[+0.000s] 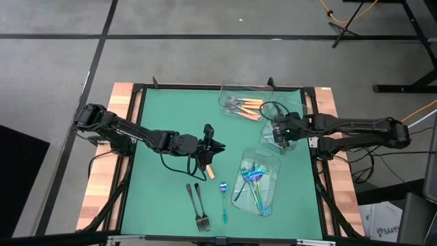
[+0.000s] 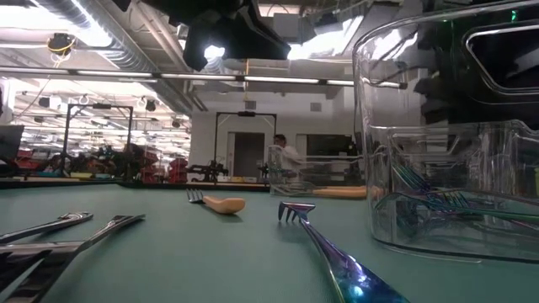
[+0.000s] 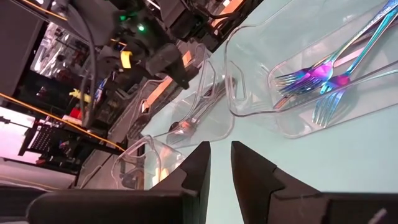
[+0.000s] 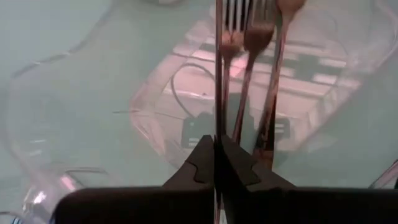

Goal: Sort silverware by color (type)
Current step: Put the black fork into the center transparent bin

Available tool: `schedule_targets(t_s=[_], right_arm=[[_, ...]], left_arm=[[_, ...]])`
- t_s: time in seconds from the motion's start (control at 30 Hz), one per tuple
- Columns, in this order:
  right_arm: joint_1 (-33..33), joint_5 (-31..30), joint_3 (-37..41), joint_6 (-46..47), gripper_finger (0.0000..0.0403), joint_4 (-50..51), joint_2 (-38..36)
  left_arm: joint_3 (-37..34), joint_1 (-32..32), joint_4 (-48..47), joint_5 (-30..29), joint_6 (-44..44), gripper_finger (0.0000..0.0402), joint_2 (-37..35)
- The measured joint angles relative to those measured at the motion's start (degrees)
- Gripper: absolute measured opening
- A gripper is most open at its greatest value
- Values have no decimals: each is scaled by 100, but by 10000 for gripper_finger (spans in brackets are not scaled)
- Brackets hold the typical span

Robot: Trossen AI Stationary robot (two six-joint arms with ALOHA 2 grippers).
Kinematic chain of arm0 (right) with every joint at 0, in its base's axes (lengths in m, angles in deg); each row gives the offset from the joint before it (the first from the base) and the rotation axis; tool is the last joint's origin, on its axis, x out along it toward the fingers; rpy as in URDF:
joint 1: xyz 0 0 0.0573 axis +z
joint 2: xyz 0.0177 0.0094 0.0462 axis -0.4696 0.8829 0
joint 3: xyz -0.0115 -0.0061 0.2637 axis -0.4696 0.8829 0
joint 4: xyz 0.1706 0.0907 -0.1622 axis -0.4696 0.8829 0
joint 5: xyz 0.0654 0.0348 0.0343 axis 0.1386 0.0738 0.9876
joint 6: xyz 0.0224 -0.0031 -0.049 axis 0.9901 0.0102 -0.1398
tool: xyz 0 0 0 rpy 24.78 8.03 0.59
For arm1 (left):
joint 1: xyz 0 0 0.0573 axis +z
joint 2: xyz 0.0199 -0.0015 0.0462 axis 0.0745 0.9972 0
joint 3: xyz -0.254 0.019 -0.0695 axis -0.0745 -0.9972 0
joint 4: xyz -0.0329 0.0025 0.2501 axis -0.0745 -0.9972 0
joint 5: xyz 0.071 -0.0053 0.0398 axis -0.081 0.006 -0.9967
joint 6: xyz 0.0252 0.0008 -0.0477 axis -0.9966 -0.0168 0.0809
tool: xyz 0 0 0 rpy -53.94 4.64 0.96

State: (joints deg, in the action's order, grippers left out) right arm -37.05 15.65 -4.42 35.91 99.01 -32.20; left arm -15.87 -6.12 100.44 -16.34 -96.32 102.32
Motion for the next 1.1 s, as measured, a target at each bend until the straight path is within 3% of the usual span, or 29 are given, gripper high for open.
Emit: schedule_targets(t_s=[0.53,1.1], right_arm=[[0,2,201,763,0,91,20],[0,350,201,975,0,222,906]], left_arm=[[0,0,0,0,0,57,0],[-2,0,-2,0,-2,57,0]])
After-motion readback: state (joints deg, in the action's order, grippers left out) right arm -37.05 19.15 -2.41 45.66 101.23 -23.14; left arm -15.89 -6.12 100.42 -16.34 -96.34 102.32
